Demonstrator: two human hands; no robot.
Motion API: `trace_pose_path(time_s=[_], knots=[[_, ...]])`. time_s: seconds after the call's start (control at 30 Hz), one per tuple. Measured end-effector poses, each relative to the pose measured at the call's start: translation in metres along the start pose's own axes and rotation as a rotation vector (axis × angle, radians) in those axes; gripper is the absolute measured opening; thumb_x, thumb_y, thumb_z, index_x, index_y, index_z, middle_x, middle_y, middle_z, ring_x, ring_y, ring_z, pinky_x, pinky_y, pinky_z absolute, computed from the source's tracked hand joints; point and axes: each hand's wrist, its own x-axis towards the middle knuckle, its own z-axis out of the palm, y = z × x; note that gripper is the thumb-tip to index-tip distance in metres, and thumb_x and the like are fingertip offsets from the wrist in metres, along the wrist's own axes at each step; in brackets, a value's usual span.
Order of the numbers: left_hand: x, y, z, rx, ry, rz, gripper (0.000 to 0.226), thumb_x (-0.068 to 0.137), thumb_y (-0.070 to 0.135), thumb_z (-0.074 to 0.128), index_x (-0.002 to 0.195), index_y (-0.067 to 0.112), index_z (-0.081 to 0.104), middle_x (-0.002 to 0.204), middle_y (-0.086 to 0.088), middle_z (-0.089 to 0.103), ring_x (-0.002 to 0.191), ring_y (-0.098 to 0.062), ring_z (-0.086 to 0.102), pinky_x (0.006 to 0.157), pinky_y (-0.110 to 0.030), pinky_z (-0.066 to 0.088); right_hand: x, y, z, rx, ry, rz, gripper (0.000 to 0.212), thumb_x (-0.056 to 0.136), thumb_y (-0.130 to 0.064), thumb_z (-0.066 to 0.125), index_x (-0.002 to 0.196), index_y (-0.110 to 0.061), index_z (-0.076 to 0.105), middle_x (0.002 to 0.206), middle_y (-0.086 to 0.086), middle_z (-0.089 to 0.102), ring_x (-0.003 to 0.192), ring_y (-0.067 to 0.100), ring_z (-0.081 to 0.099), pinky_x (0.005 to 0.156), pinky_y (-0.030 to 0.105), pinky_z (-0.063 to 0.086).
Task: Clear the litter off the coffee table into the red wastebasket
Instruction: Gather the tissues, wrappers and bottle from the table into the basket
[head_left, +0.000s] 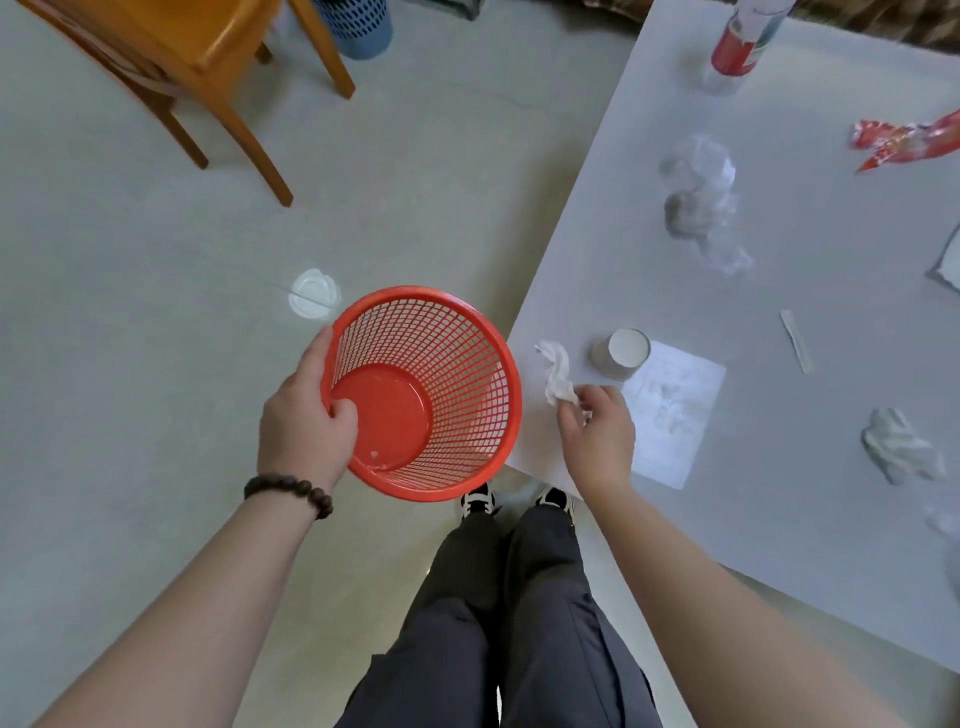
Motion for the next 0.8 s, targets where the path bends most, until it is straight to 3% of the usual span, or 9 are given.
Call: trace_pose_path(time_s=[0.17, 0.3, 0.4, 0.57, 0.67, 0.8], knots=[[0.003, 0.031, -0.009, -0.005, -0.049, 0.042, 0.071, 0.083, 0.006, 0.05, 0.147, 0.032, 0.033, 0.104, -0.012, 0.065, 0.091, -0.031, 0.062, 0.08, -0.042, 0.055, -0.004, -0.08, -0.012, 0.116, 0.017, -0.227, 0.009, 0.085, -0.021, 0.062, 0.086, -0.013, 0.065, 0.096, -0.001, 0.057, 0.089, 0.016, 0.056, 0.078, 0.028, 0.045], [0.005, 0.056, -0.013, -0.068, -0.056, 0.075, 0.073, 0.081, 0.004, 0.051, 0.146, 0.031, 0.035, 0.105, -0.011, 0.066, 0.092, -0.031, 0.062, 0.081, -0.041, 0.053, -0.004, -0.109, -0.008, -0.036, -0.183, -0.361, 0.02, 0.082, -0.017, 0.064, 0.101, -0.011, 0.065, 0.105, 0.005, 0.054, 0.098, 0.019, 0.053, 0.081, 0.027, 0.039], [0.008, 0.066, -0.014, -0.08, -0.059, 0.091, 0.072, 0.082, 0.003, 0.05, 0.147, 0.03, 0.034, 0.107, -0.01, 0.066, 0.094, -0.03, 0.061, 0.083, -0.041, 0.053, 0.001, -0.113, -0.012, -0.112, -0.27, -0.325, 0.034, 0.081, -0.021, 0.065, 0.115, -0.017, 0.06, 0.118, 0.003, 0.05, 0.107, 0.017, 0.049, 0.086, 0.026, 0.039], [0.019, 0.067, -0.017, -0.078, -0.044, 0.048, 0.072, 0.083, 0.003, 0.049, 0.147, 0.031, 0.034, 0.106, -0.01, 0.066, 0.091, -0.029, 0.061, 0.082, -0.041, 0.054, 0.027, -0.096, -0.037, -0.011, -0.07, -0.242, 0.023, 0.086, -0.023, 0.06, 0.109, -0.021, 0.061, 0.116, -0.001, 0.05, 0.104, 0.012, 0.048, 0.085, 0.024, 0.036], [0.026, 0.065, -0.015, -0.048, -0.022, 0.041, 0.073, 0.081, 0.001, 0.051, 0.146, 0.03, 0.036, 0.104, -0.01, 0.066, 0.089, -0.029, 0.061, 0.079, -0.038, 0.051, 0.057, -0.058, -0.047, -0.179, -0.063, -0.074, 0.028, 0.087, -0.021, 0.055, 0.115, -0.019, 0.057, 0.127, 0.004, 0.046, 0.115, 0.02, 0.043, 0.087, 0.031, 0.042], [0.033, 0.063, -0.008, -0.025, -0.035, 0.026, 0.072, 0.082, 0.001, 0.051, 0.146, 0.031, 0.036, 0.105, -0.01, 0.066, 0.089, -0.028, 0.061, 0.079, -0.038, 0.051, 0.086, -0.014, -0.047, -0.407, -0.2, 0.054, 0.044, 0.089, -0.031, 0.052, 0.132, -0.023, 0.045, 0.146, 0.007, 0.03, 0.13, 0.029, 0.03, 0.097, 0.044, 0.043]])
